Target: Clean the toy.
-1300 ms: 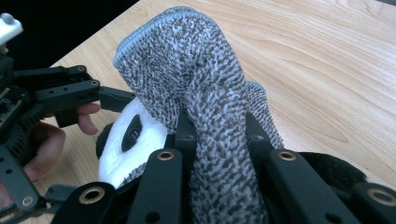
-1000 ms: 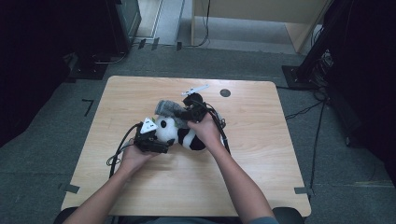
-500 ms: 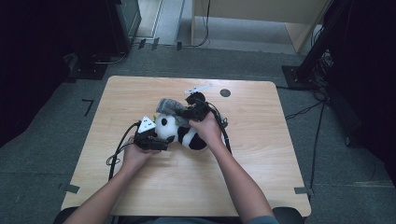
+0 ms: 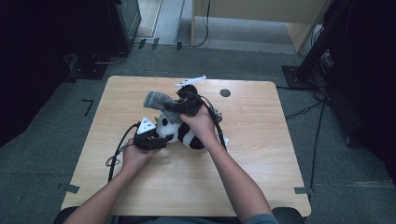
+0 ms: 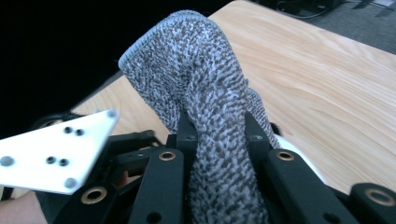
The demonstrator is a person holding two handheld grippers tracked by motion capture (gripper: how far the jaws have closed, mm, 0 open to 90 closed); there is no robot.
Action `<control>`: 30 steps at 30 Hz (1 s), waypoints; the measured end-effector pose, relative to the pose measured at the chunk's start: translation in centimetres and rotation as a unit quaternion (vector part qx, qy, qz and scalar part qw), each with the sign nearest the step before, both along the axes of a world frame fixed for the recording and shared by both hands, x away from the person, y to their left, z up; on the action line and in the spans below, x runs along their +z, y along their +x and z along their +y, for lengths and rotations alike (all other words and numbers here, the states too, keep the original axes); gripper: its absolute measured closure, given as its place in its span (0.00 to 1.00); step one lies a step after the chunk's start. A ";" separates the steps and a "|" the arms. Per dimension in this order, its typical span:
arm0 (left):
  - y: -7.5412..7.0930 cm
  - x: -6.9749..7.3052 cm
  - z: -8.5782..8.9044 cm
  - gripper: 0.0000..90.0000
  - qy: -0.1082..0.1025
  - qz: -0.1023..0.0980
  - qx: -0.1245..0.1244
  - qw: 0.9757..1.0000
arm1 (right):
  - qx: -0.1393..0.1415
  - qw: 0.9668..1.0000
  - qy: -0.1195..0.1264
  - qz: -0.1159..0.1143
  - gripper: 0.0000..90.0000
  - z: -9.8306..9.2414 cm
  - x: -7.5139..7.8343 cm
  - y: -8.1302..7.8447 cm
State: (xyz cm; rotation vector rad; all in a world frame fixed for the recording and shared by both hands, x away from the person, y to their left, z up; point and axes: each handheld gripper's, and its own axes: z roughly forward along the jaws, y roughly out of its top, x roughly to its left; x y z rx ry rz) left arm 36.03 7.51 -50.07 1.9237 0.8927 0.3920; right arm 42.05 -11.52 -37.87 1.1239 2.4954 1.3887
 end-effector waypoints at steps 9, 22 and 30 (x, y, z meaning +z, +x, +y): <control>-0.1 0.2 0.0 0.39 0.006 0.005 0.000 1.000 | 0.013 0.996 -0.088 0.014 0.84 1.3 -2.7 0.2; -0.1 0.4 -0.1 0.42 0.011 0.001 -0.004 1.000 | -0.064 0.992 -0.072 0.083 0.84 -5.8 -3.8 3.3; -0.1 0.4 0.0 0.42 0.012 0.002 -0.006 1.000 | -0.117 0.986 -0.114 0.026 0.84 -7.4 -3.0 3.5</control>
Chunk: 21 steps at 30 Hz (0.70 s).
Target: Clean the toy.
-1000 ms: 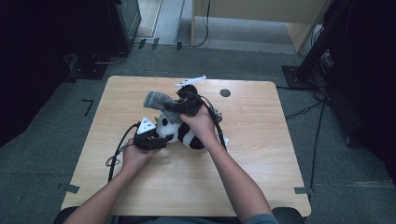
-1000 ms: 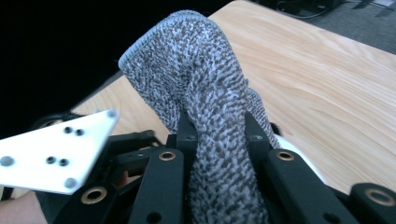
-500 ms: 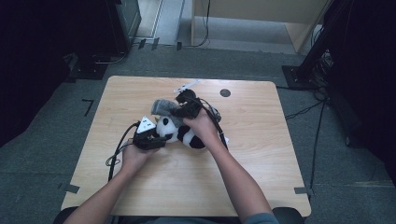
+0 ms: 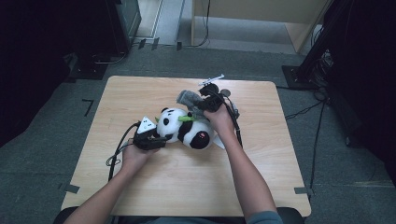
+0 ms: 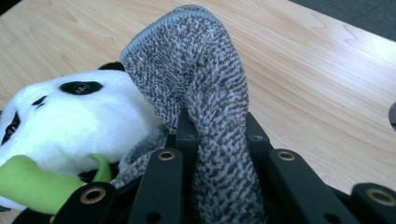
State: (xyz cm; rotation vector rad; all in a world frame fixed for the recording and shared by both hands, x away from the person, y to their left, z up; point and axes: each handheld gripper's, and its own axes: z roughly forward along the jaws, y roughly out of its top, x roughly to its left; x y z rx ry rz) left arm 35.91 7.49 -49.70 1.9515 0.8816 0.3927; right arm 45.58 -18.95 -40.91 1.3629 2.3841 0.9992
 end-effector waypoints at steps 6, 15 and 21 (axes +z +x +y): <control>0.0 -0.1 0.1 0.42 -0.004 0.002 -0.001 1.000 | -0.022 0.999 0.020 -0.021 0.85 -1.3 1.2 -0.3; 0.0 -0.1 0.1 0.42 -0.004 -0.001 0.001 1.000 | 0.055 0.995 0.074 -0.046 0.85 2.2 4.3 -2.3; 0.0 0.0 0.1 0.42 -0.003 -0.001 0.001 1.000 | 0.121 0.989 0.083 -0.028 0.85 6.4 4.0 -3.6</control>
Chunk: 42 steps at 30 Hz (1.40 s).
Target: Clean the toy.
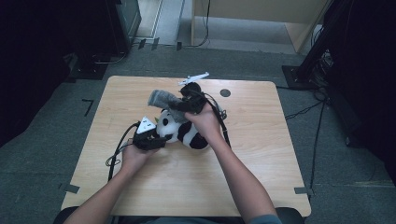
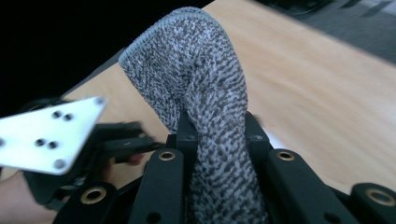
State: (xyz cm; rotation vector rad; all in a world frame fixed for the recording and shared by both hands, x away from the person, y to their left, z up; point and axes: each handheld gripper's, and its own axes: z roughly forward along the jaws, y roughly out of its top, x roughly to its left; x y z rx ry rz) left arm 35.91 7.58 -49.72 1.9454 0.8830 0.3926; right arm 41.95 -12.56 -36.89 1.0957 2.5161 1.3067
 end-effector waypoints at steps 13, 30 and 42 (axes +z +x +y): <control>0.1 0.1 -0.1 0.42 0.006 0.009 0.003 1.000 | -0.006 0.999 -0.039 0.034 0.85 -0.3 -3.6 1.2; 0.2 0.1 0.0 0.42 -0.004 0.012 -0.001 1.000 | -0.119 0.990 -0.069 0.023 0.85 -7.9 -4.2 3.0; 0.5 0.9 0.5 0.42 0.001 0.026 -0.003 1.000 | -0.124 0.992 -0.027 -0.001 0.85 -9.0 -2.1 1.8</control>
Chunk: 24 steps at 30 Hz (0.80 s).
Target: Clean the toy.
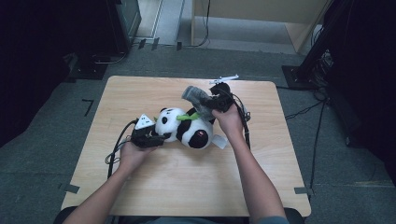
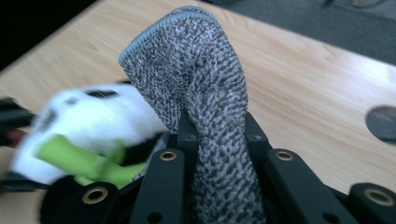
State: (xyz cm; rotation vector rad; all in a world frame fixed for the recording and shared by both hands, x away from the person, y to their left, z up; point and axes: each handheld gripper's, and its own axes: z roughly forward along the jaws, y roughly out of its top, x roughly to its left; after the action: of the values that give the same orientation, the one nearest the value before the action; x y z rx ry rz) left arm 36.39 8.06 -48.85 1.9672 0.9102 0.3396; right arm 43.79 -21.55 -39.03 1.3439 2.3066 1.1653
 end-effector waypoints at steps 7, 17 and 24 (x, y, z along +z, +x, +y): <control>-0.1 -0.4 0.2 0.40 0.003 -0.003 -0.007 1.000 | 0.002 0.999 0.026 -0.038 0.85 -0.4 2.4 -0.9; -0.3 -0.4 0.1 0.38 0.014 -0.002 -0.009 1.000 | -0.015 0.999 0.037 -0.029 0.85 -3.4 1.6 -1.9; -0.4 -0.4 -0.1 0.38 0.019 -0.002 -0.003 1.000 | -0.014 0.999 0.035 -0.014 0.85 -4.0 -1.1 -2.9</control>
State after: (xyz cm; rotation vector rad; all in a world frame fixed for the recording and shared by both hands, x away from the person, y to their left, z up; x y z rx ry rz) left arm 36.03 7.97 -49.27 2.0029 0.9004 0.3604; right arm 40.92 -25.56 -40.13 1.3711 2.2405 1.2589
